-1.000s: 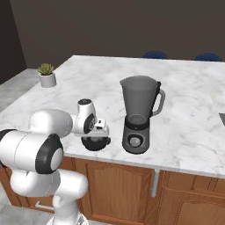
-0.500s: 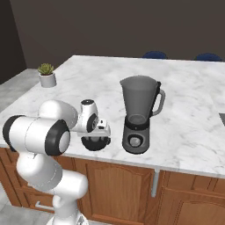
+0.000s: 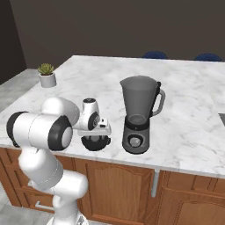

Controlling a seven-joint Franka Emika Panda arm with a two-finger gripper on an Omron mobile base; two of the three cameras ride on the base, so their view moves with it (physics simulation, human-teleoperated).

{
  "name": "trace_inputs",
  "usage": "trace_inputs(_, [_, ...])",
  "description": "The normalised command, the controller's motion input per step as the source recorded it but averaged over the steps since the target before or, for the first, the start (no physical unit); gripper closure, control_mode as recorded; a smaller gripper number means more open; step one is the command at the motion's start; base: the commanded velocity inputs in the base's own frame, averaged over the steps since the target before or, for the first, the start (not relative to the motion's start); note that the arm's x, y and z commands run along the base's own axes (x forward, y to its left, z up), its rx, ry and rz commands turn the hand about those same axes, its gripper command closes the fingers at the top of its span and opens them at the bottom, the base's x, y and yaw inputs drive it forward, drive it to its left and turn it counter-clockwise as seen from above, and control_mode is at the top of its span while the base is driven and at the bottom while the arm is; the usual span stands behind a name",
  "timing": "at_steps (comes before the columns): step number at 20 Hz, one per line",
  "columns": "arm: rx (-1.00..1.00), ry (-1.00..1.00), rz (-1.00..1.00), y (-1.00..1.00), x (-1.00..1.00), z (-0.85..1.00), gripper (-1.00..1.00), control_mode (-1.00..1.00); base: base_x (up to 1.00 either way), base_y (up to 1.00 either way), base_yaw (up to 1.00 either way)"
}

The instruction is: Close the lid blender by securely placing the lid on top.

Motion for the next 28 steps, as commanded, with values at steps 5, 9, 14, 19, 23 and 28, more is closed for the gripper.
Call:
trace_inputs(5, [0.00, 0.00, 0.00, 0.00, -0.04, -0.39, -1.00, -1.00, 0.00, 0.00, 0.00])
trace_inputs(9, [0.00, 0.00, 0.00, 0.00, -0.13, -0.38, -1.00, -1.00, 0.00, 0.00, 0.00])
trace_inputs(14, [0.00, 0.00, 0.00, 0.00, -0.32, -0.26, -1.00, -1.00, 0.00, 0.00, 0.00])
trace_inputs(19, [0.00, 0.00, 0.00, 0.00, -0.31, -0.29, -1.00, -1.00, 0.00, 0.00, 0.00])
trace_inputs(23, [0.00, 0.00, 0.00, 0.00, -0.12, -0.42, -1.00, -1.00, 0.00, 0.00, 0.00])
trace_inputs(28, [0.00, 0.00, 0.00, 0.06, -0.08, -0.53, 1.00, -1.00, 0.00, 0.00, 0.00])
